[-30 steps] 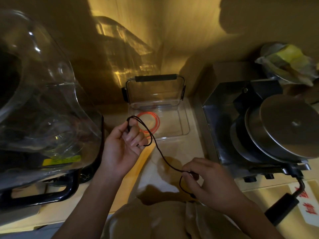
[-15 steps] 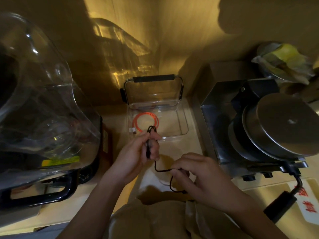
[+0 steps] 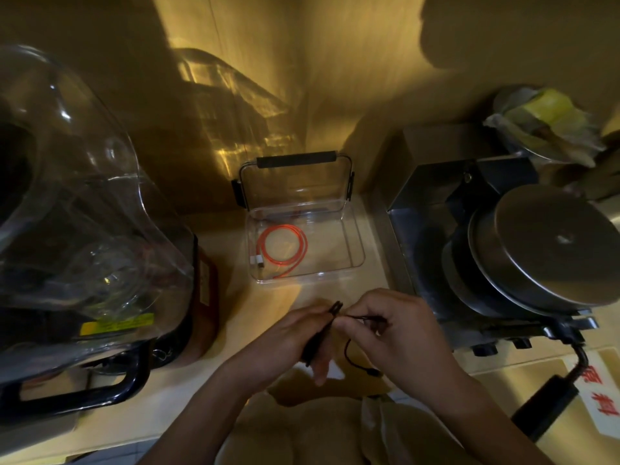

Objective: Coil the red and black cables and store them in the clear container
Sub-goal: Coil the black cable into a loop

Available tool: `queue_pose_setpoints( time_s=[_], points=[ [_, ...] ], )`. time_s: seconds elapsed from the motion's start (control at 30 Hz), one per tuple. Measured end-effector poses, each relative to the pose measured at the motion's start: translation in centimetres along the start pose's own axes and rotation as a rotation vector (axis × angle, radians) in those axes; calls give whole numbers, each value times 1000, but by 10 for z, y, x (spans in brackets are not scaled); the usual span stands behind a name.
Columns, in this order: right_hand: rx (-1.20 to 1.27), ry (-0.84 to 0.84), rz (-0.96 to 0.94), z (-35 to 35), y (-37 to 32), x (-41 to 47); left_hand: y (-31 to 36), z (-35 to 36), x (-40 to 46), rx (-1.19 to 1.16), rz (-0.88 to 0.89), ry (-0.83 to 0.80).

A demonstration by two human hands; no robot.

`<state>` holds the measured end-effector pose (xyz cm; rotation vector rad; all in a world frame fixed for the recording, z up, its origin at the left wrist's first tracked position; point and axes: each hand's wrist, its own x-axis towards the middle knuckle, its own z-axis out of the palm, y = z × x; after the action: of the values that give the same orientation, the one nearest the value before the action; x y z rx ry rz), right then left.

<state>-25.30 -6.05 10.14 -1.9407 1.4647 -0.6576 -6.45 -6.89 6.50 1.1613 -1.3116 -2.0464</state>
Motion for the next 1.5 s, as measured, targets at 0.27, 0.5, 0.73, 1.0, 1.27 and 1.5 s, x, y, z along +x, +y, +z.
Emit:
queue_pose_setpoints(
  time_s=[0.27,0.5,0.73,1.0,1.27,1.5],
  points=[
    [-54,88,44,0,9,3,-7,-5,1,-312,-90,-71],
    [29,241,76,-21,23,7,-19,-35,4,-934,-29,-149],
    [12,257,127,-21,27,5,-12,-31,4,-1046,-52,178],
    [-33,251,159,-15,31,3,-4,-27,8,-1150,10,458],
    [-80,294,268,-13,39,2,-11,-39,2,-1270,189,344],
    [-297,-107,179,-3,41,0,2,-37,3,-1228,192,374]
  ],
)
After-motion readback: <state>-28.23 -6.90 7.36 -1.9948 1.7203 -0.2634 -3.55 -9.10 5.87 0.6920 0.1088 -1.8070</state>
